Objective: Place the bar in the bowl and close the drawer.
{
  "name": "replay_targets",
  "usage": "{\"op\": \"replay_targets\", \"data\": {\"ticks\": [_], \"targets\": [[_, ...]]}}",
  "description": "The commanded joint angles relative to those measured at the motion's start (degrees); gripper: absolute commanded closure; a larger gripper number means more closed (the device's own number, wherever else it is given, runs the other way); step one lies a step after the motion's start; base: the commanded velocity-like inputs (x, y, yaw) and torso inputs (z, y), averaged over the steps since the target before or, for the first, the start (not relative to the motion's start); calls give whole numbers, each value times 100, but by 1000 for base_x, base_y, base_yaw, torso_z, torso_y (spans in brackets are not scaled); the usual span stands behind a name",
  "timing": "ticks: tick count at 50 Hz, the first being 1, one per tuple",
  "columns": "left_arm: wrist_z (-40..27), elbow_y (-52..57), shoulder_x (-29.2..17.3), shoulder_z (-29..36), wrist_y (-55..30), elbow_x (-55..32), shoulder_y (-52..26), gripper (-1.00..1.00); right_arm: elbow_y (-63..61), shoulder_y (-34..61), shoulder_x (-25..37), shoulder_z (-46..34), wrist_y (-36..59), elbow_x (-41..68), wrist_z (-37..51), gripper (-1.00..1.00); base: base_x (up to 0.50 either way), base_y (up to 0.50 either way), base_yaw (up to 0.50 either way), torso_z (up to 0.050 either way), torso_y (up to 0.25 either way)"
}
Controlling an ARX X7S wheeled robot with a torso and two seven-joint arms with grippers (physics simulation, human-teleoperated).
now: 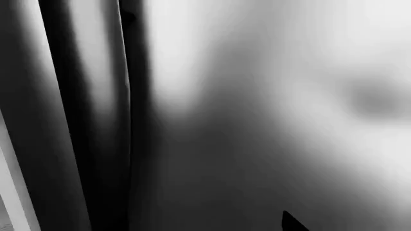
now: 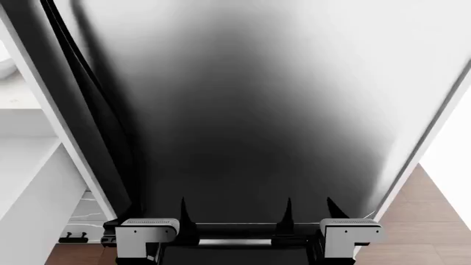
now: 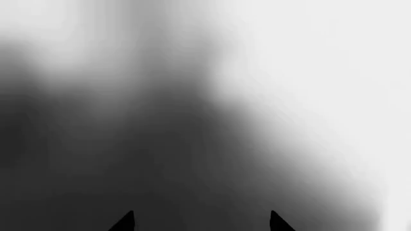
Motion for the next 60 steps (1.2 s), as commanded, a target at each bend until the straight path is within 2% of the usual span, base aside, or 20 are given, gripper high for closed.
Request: {"op": "replay_targets", "data": {"ticks": [1,3,5,17,25,37,45,49,60], "targets": [[-97,7,-88,114,-17,-97,7,-100,23,14,86,-106,2,85,130,-100,0,0,0,0,0],[-185,513,-140,154,-447,-156,109,-100,-496,-245,160,-70,320,-74,411,-100,0,0,0,0,0],[-237,553,-168,218,-530,-188,134,-100,-597,-322,194,-72,392,-111,543,-100,0,0,0,0,0],[-397,257,-287,454,-386,-287,107,-100,-269,-289,312,-234,273,89,655,-100,0,0,0,0,0],[-509,731,-439,513,-560,-307,257,-100,-578,-399,437,-334,450,79,740,-100,0,0,0,0,0],[-445,3638,-1063,333,-2271,-542,777,-100,-3173,-1204,955,-230,1585,-158,783,-100,0,0,0,0,0],[-429,5139,-1365,8,-3678,-903,400,-100,-4688,-1144,1254,69,2693,-80,678,-100,0,0,0,0,0],[-384,5403,-1415,-166,-4197,-1164,66,-100,-5053,-908,1343,159,3158,-40,651,-100,0,0,0,5,0],[-403,5298,-1463,-216,-4284,-1242,-168,-100,-5156,-668,1416,145,3465,-27,673,-100,0,0,0,49,0]]}}
